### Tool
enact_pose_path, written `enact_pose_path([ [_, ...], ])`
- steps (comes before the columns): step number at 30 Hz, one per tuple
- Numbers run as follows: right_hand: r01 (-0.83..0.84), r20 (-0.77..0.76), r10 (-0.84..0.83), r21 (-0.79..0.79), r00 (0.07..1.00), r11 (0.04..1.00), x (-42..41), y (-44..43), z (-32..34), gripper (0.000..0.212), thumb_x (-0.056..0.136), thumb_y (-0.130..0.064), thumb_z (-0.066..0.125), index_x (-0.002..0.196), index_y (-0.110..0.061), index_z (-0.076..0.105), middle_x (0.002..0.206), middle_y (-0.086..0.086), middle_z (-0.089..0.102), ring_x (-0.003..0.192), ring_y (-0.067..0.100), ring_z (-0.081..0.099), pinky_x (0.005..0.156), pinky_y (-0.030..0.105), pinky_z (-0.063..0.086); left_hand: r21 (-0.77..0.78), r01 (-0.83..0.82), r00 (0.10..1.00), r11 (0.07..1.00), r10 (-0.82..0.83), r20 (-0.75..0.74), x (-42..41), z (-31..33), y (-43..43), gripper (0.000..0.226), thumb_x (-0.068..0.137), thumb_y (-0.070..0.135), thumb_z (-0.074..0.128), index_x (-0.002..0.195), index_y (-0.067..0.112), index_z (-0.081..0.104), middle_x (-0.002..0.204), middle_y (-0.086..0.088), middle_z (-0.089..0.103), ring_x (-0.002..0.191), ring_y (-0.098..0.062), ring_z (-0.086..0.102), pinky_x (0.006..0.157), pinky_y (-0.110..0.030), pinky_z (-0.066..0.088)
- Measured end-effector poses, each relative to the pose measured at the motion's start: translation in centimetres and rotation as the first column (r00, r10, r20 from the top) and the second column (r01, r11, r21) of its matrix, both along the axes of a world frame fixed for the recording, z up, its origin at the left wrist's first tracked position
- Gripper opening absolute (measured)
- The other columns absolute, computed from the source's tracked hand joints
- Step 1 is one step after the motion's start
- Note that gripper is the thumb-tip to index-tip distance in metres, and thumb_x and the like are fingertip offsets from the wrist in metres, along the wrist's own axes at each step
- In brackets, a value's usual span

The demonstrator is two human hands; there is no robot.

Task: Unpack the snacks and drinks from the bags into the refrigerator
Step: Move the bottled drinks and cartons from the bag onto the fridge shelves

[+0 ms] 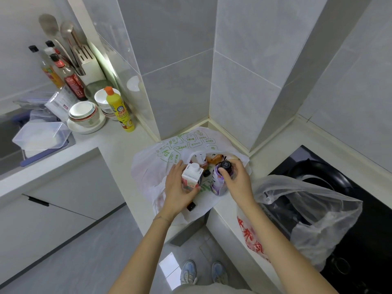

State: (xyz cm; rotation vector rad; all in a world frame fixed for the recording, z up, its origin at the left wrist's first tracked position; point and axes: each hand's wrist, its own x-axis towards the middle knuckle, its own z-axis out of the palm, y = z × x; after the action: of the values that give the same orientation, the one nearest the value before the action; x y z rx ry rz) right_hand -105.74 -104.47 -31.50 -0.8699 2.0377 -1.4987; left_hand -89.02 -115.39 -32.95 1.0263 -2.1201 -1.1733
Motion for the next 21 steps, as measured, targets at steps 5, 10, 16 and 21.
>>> enact_pose_path([
  [5,-0.11,0.109,0.098,0.106,0.989,0.988,-0.1,0.8,-2.1,0.081,0.072,-0.021,0.084,0.13,-0.045,0.033,0.136,-0.01,0.044,0.124,0.0,0.044,0.101,0.013,0.036,0.0,0.002,1.0,1.0,-0.002,-0.015,-0.3,-0.1,0.7,0.077,0.074,0.033,0.076,0.131,0.05,0.028,0.151,0.014,0.024,0.145,-0.007,0.011,0.117,-0.031,0.012],
  [10,-0.08,0.154,0.059,0.132,0.986,0.988,-0.1,0.1,-4.0,0.098,0.069,-0.007,0.084,0.146,-0.022,0.025,0.141,-0.003,0.041,0.129,0.006,0.039,0.093,0.003,0.033,0.102,-0.079,0.995,0.992,0.084,-0.05,0.3,-0.2,2.3,0.083,0.078,0.017,0.08,0.136,0.044,0.028,0.149,0.019,0.027,0.144,0.0,0.01,0.116,-0.027,0.014],
  [16,-0.208,0.017,0.208,0.131,0.978,0.969,0.3,-1.1,-4.6,0.08,0.062,-0.02,0.089,0.129,-0.029,0.045,0.128,-0.01,0.056,0.117,0.011,0.056,0.093,0.044,0.054,0.291,-0.211,0.945,0.933,0.27,-0.183,3.0,1.9,5.4,0.068,0.079,-0.001,0.074,0.131,0.031,0.044,0.127,0.023,0.051,0.117,0.012,0.047,0.09,-0.006,0.04],
  [21,-0.402,0.055,0.401,0.014,0.914,0.915,4.4,-0.7,-2.5,0.079,0.061,-0.034,0.089,0.127,-0.036,0.046,0.129,-0.015,0.054,0.119,0.002,0.053,0.098,0.03,0.049,0.294,-0.401,0.869,0.868,0.462,-0.178,7.4,2.7,8.1,0.066,0.079,0.009,0.077,0.13,0.032,0.044,0.123,0.024,0.056,0.117,-0.001,0.053,0.093,-0.016,0.046],
])
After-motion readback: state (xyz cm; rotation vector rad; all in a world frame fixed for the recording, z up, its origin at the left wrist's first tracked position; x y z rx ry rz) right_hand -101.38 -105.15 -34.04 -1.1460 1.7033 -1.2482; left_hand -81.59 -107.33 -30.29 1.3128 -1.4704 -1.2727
